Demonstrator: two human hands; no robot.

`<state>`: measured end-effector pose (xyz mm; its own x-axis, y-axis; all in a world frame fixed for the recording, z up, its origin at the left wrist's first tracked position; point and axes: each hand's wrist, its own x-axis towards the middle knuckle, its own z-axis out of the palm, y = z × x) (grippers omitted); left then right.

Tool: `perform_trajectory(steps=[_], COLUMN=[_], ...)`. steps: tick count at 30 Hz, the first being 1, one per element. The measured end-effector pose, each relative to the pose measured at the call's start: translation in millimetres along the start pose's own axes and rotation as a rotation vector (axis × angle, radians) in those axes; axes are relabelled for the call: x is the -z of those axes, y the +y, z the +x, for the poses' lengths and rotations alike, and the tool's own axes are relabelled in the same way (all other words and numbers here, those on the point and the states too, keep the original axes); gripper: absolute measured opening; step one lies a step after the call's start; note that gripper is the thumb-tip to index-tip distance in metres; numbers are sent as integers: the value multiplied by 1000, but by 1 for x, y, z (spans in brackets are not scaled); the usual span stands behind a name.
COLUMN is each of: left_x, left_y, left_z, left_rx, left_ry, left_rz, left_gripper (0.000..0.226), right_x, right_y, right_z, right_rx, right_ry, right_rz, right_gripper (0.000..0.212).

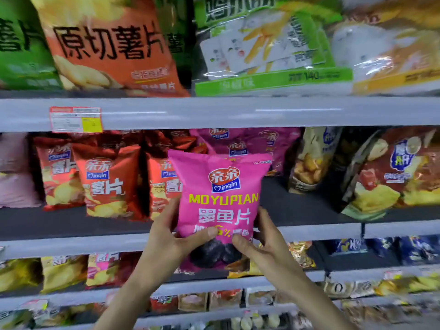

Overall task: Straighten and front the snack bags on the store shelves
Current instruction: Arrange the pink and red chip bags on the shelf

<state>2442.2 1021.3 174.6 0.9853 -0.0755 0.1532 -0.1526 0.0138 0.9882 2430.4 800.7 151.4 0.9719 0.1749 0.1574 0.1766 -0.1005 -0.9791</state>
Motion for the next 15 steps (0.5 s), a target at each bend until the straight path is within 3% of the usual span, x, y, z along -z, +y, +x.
perform_trajectory(steps=[3, 8, 11, 15], left_x=[-50, -134, -169, -200], left_y=[-5, -5, -5, -12], left_z=[12, 39, 62, 87], left_rx=[-13, -31, -50, -189], left_ry=[-81, -202, -177, 1], left_rz=[-7, -7, 44, 395], left_gripper=[78, 69, 65, 57], right_x=[53, 140, 176, 202], right_y=[11, 17, 15, 25], right_z=[-12, -13, 1, 33], right_rx=[7, 25, 47, 77], right_ry=[103, 237, 236, 262], right_rz=[16, 26, 11, -69], right_gripper=[56, 50, 50, 59])
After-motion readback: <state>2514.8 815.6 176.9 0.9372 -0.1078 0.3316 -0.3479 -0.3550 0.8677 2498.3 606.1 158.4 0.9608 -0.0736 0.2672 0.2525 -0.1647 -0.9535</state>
